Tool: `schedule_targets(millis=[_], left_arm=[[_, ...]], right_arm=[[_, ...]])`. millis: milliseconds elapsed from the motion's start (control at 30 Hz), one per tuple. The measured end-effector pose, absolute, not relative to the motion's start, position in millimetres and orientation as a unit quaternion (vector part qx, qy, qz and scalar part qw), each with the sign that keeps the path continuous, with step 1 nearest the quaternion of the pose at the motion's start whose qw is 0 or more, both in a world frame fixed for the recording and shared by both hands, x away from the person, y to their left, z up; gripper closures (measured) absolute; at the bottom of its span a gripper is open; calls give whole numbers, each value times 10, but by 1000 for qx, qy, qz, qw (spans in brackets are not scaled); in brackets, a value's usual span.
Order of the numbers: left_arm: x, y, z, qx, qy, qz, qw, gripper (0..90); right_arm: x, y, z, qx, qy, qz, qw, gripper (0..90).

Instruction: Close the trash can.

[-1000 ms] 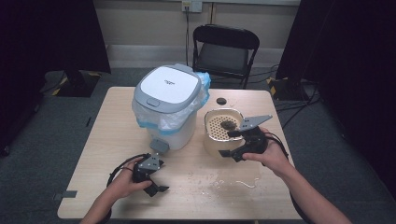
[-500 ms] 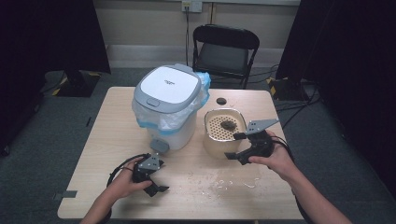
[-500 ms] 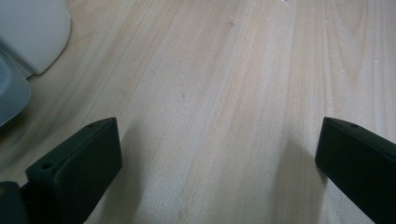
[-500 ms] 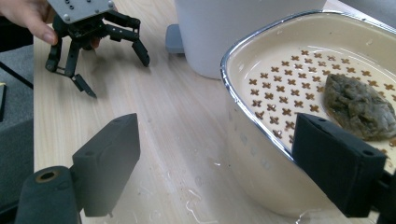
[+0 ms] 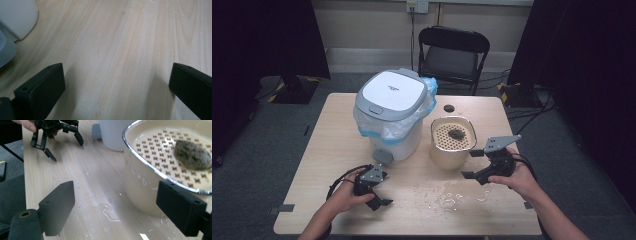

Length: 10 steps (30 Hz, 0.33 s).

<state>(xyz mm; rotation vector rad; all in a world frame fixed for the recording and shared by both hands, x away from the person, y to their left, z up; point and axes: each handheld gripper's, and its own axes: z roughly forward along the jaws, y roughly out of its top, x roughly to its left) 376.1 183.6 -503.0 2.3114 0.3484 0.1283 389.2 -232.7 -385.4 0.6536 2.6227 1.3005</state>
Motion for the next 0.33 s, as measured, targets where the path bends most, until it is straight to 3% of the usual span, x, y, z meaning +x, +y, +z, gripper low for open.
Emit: schedule_targets(millis=[333], left_arm=[[3761, 1835, -5030, 909, 137, 51, 390, 0]], right_arm=[[3842, -2341, -3981, 220, 873, 432, 60, 147]])
